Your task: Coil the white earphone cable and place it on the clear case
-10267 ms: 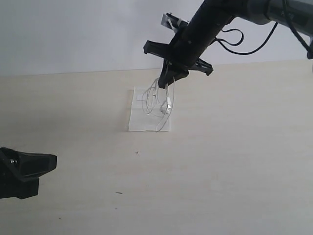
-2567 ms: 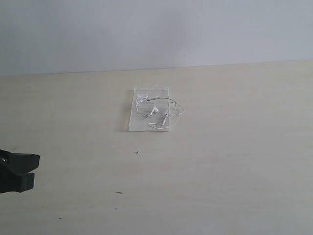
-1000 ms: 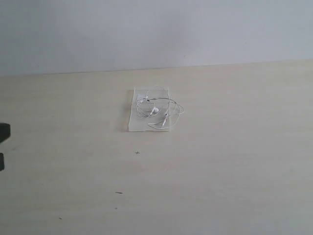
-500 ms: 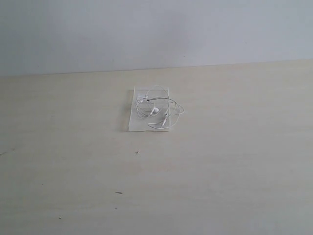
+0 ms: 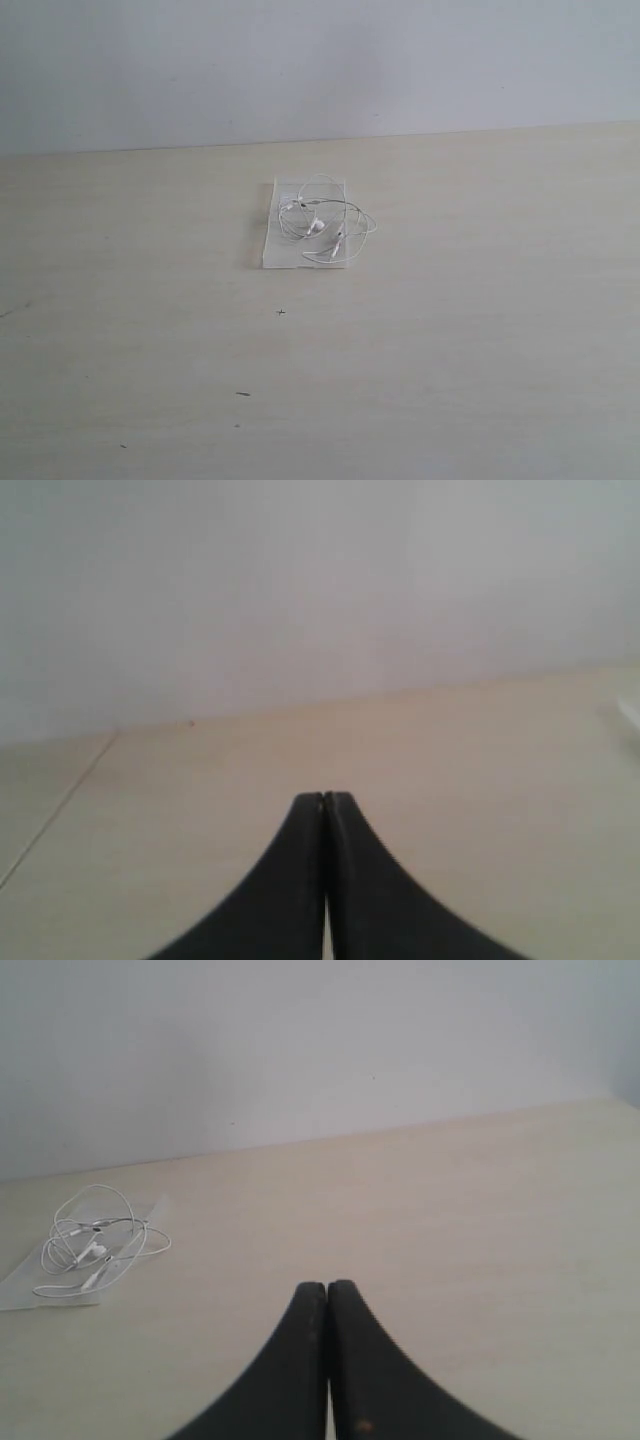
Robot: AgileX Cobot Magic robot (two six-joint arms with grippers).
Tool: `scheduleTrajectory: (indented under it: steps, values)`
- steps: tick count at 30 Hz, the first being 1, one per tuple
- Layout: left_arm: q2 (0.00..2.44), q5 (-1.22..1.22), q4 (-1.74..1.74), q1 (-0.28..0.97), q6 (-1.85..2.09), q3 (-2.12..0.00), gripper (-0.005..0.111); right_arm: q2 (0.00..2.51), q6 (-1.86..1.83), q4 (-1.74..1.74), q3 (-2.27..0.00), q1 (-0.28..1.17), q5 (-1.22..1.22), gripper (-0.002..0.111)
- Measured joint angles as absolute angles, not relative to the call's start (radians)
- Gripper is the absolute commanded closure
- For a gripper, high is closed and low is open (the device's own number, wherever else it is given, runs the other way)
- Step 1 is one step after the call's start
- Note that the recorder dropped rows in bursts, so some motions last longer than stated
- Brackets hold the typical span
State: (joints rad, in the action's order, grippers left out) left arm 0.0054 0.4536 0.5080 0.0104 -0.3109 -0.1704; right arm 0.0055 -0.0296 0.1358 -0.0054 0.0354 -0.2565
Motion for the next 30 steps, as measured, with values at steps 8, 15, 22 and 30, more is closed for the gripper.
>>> scheduleTrajectory:
  steps: [8,15,22,30]
  values:
    - [0.005,0.471,0.026,0.01,0.105,-0.112,0.107,0.005,-0.03,0.136,-0.005,0.035,-0.251,0.108]
    - [0.005,0.353,-0.115,0.01,0.096,-0.005,0.107,0.005,-0.03,0.136,-0.005,0.035,-0.251,0.108]
    - [0.005,0.336,-0.182,-0.018,0.079,-0.003,0.107,0.005,-0.03,0.136,-0.005,0.035,-0.251,0.108]
    - [0.005,0.362,-0.203,-0.076,0.079,-0.003,0.107,0.005,-0.03,0.136,-0.005,0.035,-0.251,0.108]
